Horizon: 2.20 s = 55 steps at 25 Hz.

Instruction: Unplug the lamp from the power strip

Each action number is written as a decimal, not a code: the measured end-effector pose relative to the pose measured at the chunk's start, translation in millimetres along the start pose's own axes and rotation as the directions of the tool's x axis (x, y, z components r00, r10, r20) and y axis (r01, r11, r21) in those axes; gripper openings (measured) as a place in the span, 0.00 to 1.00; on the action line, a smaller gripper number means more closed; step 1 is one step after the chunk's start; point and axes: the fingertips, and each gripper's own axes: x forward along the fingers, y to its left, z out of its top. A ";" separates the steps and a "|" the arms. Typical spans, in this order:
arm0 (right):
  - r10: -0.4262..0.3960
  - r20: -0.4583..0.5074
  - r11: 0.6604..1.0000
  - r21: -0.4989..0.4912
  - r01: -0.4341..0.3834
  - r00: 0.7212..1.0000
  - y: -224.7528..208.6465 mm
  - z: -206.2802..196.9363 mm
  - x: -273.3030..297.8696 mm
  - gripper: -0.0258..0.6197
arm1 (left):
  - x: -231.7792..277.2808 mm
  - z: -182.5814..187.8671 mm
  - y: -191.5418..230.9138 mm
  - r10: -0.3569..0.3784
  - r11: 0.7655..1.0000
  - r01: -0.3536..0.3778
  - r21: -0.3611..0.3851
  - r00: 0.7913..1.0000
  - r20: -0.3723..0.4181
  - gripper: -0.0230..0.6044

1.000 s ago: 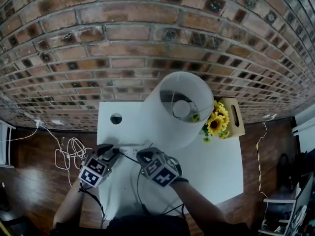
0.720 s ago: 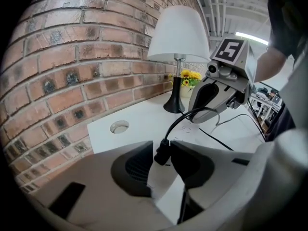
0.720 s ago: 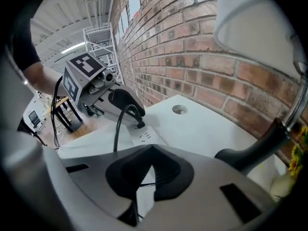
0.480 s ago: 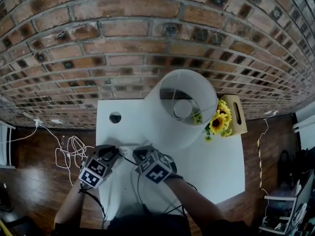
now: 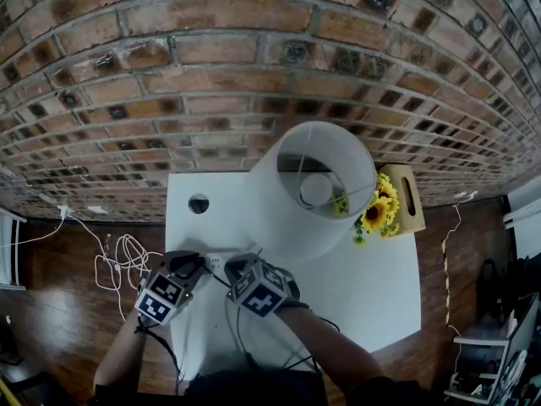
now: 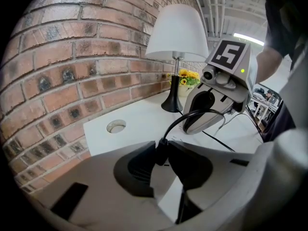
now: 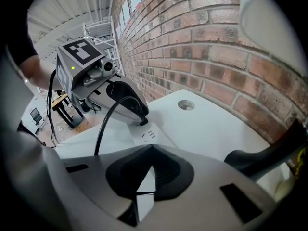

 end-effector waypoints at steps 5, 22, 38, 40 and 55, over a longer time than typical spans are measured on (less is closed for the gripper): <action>-0.005 0.013 1.000 -0.010 0.005 1.000 1.1 10.5 1.6 0.05 | -0.3 0.1 -0.2 -0.003 1.000 0.003 -0.003 1.000 0.003 0.21; -0.032 -0.008 0.999 0.014 0.032 0.999 1.0 7.6 7.8 0.05 | -1.6 1.0 3.4 0.025 0.993 -0.022 -0.116 0.999 0.023 0.21; -0.008 -0.036 0.998 0.054 0.010 0.999 -2.1 9.2 10.1 0.05 | -2.5 1.8 1.9 0.049 0.999 -0.049 -0.019 0.999 -0.012 0.20; -0.010 -0.037 0.998 0.058 0.012 0.999 -1.1 8.5 10.2 0.05 | -3.5 0.6 1.1 0.051 0.998 -0.051 -0.033 0.999 -0.011 0.20; -0.018 -0.034 0.997 0.069 0.020 0.999 -1.1 8.2 9.5 0.05 | -4.9 1.6 3.4 0.069 0.989 -0.069 -0.129 0.998 -0.003 0.20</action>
